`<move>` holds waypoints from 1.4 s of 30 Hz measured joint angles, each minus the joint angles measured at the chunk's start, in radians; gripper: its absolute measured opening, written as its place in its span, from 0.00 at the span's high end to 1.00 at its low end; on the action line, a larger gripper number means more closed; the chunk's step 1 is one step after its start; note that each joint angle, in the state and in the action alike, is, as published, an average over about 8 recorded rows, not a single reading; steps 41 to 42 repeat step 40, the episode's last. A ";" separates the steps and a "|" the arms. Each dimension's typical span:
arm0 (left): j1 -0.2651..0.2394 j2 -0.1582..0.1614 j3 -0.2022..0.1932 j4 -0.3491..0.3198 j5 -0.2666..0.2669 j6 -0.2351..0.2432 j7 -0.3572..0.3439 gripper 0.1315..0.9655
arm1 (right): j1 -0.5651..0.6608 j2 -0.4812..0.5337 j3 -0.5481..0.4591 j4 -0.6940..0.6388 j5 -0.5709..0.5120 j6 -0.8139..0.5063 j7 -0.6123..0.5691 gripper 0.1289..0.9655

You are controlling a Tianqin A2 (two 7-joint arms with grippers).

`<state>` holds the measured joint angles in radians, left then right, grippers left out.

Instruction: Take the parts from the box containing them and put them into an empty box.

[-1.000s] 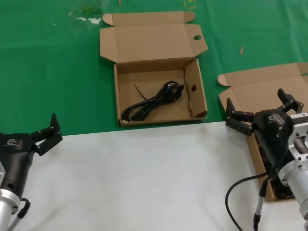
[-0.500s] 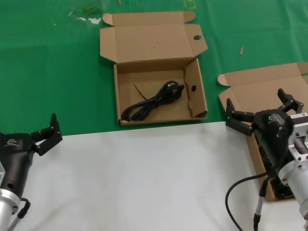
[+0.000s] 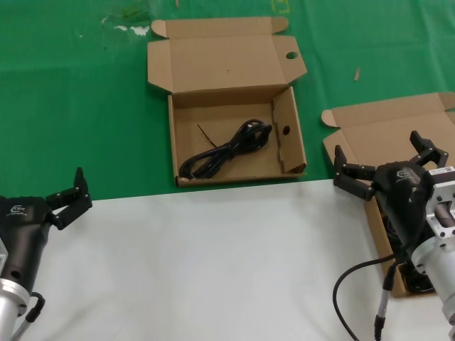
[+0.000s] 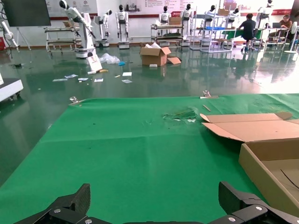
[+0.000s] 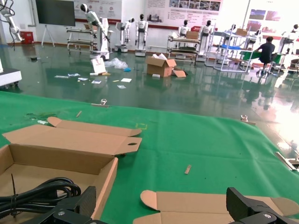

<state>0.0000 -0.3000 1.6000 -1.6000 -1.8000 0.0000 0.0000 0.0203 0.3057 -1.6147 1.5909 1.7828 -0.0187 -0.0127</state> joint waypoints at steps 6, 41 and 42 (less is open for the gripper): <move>0.000 0.000 0.000 0.000 0.000 0.000 0.000 0.00 | 0.000 0.000 0.000 0.000 0.000 0.000 0.000 0.00; 0.000 0.000 0.000 0.000 0.000 0.000 0.000 0.00 | 0.000 0.000 0.000 0.000 0.000 0.000 0.000 0.00; 0.000 0.000 0.000 0.000 0.000 0.000 0.000 0.00 | 0.000 0.000 0.000 0.000 0.000 0.000 0.000 0.00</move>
